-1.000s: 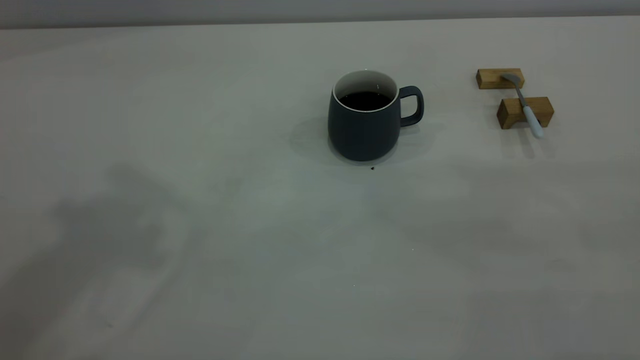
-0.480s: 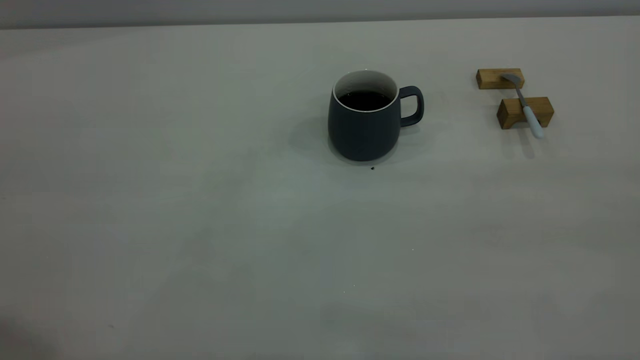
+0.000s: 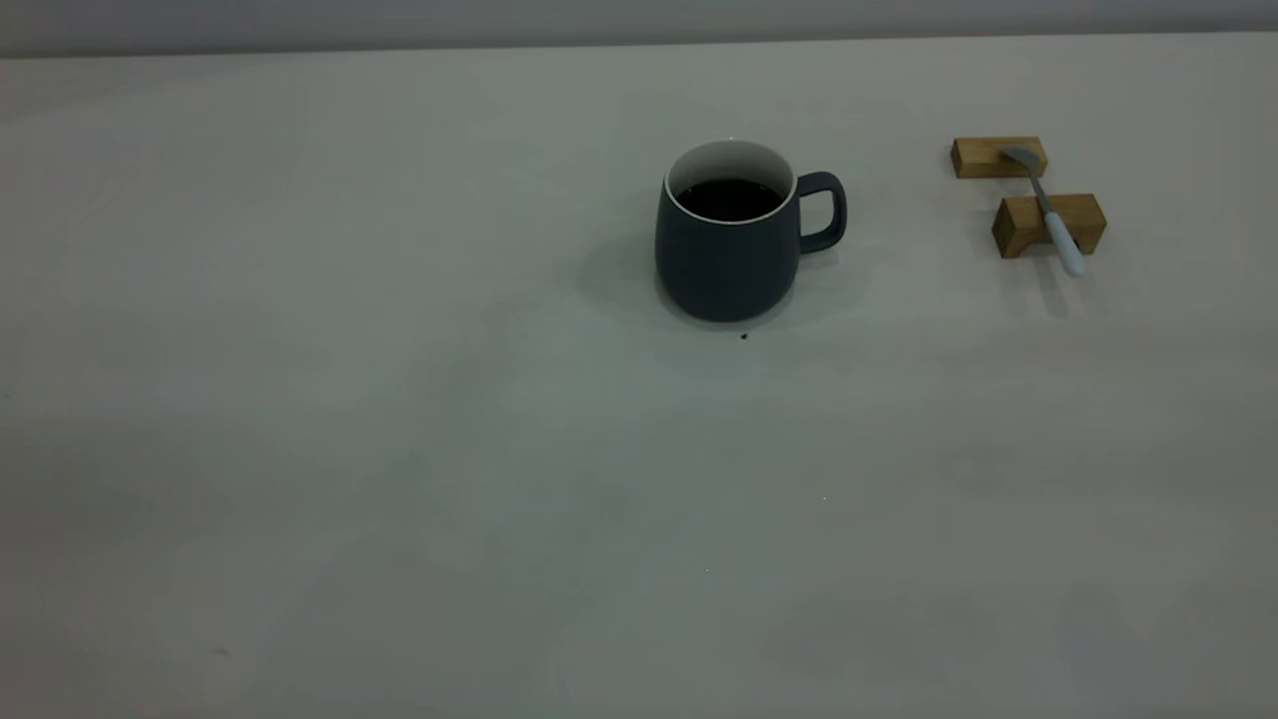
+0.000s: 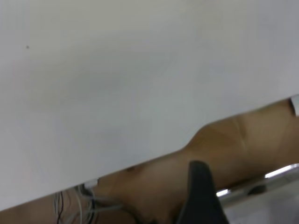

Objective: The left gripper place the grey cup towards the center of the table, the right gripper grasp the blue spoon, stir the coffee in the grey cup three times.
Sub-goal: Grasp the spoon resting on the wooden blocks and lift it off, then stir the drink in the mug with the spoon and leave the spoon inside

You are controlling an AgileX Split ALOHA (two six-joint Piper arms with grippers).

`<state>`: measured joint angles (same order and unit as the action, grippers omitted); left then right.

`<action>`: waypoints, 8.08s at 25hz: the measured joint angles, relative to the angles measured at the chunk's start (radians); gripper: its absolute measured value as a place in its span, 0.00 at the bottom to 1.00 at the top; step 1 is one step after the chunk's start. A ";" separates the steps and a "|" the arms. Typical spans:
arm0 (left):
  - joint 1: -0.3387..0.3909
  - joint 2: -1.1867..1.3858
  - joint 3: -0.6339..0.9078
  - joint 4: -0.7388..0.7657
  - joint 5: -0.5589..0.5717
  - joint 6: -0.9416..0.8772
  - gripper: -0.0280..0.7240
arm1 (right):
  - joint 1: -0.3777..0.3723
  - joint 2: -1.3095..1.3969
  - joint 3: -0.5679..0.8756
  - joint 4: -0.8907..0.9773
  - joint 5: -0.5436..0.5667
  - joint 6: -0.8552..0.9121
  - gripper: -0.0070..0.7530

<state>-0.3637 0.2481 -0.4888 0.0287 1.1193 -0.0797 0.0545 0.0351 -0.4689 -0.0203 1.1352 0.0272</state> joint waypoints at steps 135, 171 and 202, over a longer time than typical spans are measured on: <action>0.424 -0.267 0.001 -0.020 0.012 -0.004 0.82 | 0.038 2.452 -1.068 0.020 -0.578 -0.046 0.75; 0.424 -0.267 0.001 -0.020 0.012 -0.005 0.82 | 0.158 2.227 -1.069 1.077 0.035 -0.339 0.16; 0.424 -0.267 0.001 -0.020 0.012 -0.004 0.82 | 0.147 2.433 -1.069 1.581 0.025 0.600 0.16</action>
<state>0.0608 -0.0186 -0.4875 0.0084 1.1312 -0.0834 0.2014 2.4683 -1.5382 1.5611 1.1600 0.6272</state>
